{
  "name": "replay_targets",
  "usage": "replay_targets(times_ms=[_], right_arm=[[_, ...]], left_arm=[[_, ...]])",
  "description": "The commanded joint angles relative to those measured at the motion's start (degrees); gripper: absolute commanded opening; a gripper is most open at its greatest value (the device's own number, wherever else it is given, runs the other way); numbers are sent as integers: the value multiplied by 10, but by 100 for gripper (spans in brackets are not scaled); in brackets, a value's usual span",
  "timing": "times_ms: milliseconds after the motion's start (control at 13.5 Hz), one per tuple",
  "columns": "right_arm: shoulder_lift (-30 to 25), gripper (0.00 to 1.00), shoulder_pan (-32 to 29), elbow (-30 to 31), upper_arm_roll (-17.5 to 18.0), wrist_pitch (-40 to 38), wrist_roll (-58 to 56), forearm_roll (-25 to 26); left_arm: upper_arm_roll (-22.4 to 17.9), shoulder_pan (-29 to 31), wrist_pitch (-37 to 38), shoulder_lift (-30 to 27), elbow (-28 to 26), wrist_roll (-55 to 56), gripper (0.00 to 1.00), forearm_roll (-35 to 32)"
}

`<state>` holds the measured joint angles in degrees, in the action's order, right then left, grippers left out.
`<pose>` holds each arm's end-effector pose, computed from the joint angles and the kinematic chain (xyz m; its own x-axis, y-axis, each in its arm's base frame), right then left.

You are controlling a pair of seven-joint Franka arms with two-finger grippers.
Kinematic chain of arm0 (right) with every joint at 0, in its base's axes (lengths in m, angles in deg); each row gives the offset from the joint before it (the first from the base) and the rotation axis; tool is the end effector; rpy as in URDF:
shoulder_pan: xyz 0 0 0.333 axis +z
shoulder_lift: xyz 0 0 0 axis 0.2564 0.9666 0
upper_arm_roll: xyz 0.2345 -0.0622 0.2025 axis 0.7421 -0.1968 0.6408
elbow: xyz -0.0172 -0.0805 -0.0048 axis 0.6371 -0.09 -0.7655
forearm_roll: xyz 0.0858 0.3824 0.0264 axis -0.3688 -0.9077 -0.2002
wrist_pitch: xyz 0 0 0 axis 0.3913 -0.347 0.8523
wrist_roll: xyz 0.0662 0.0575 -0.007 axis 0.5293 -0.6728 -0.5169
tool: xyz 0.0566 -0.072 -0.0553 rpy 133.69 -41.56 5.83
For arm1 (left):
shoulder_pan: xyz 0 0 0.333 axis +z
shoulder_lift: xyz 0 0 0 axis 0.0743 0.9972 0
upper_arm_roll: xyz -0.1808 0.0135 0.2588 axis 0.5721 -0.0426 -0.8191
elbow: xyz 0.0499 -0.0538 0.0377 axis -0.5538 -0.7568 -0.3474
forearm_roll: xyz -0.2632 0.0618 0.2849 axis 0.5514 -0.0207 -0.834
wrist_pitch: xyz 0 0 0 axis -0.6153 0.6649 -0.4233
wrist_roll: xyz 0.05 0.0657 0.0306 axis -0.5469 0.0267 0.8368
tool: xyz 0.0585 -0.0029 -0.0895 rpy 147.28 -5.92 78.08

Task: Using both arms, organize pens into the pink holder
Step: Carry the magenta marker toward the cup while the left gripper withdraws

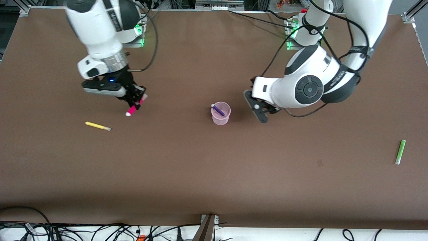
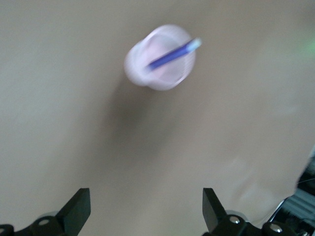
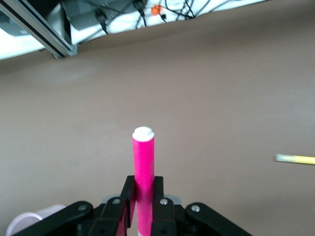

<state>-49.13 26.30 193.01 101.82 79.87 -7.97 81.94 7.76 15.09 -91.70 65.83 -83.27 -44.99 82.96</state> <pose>0.5226 0.2716 0.4807 0.8956 -0.2155 0.3892 -0.1811 -0.9757 -0.1235 0.5792 -0.2823 0.4139 0.6005 -0.7785 -0.1826 -0.7082 -0.6238 0.3308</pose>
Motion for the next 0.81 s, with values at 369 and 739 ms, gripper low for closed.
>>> replay_targets(times_ms=[369, 739], right_arm=[[180, 0, 160, -156, -5, 7, 410, 220], [270, 0, 222, -223, -13, 6, 493, 294]], left_arm=[[-132, 33, 50, -127, -6, 24, 100, -32], [-309, -62, -41, -234, -33, 36, 100, 16]])
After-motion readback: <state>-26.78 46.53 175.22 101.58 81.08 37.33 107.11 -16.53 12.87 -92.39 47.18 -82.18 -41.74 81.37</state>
